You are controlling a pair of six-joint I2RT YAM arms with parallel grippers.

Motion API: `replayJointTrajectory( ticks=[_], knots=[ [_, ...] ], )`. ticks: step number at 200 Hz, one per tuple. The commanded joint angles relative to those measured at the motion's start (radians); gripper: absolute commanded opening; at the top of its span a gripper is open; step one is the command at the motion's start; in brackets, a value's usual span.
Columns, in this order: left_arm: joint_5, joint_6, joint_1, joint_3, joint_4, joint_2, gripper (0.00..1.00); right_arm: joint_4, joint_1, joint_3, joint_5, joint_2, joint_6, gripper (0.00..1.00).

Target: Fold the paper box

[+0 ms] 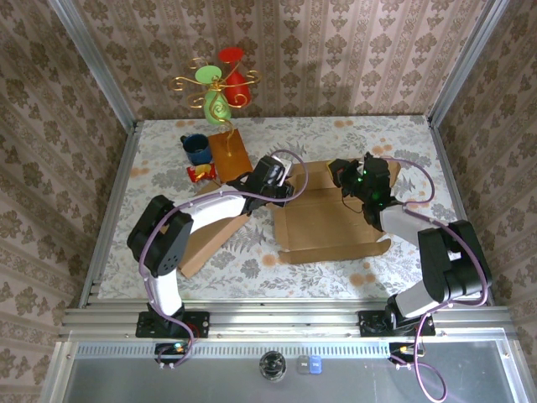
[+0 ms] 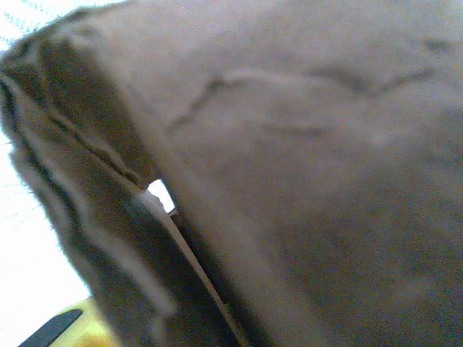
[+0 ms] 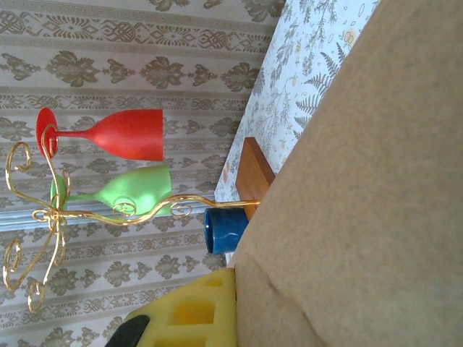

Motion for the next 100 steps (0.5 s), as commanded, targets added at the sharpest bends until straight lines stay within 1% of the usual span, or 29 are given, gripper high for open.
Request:
replayJointTrajectory(
  ticks=[1,100],
  knots=[
    [-0.015,-0.049,-0.007,0.005,0.047,0.024,0.38,-0.038,0.020,-0.032,-0.013,-0.016,0.027,0.00],
    [-0.050,-0.141,-0.017,0.024,0.065,0.050,0.37,-0.052,0.034,-0.066,0.000,-0.006,0.006,0.00]
  ],
)
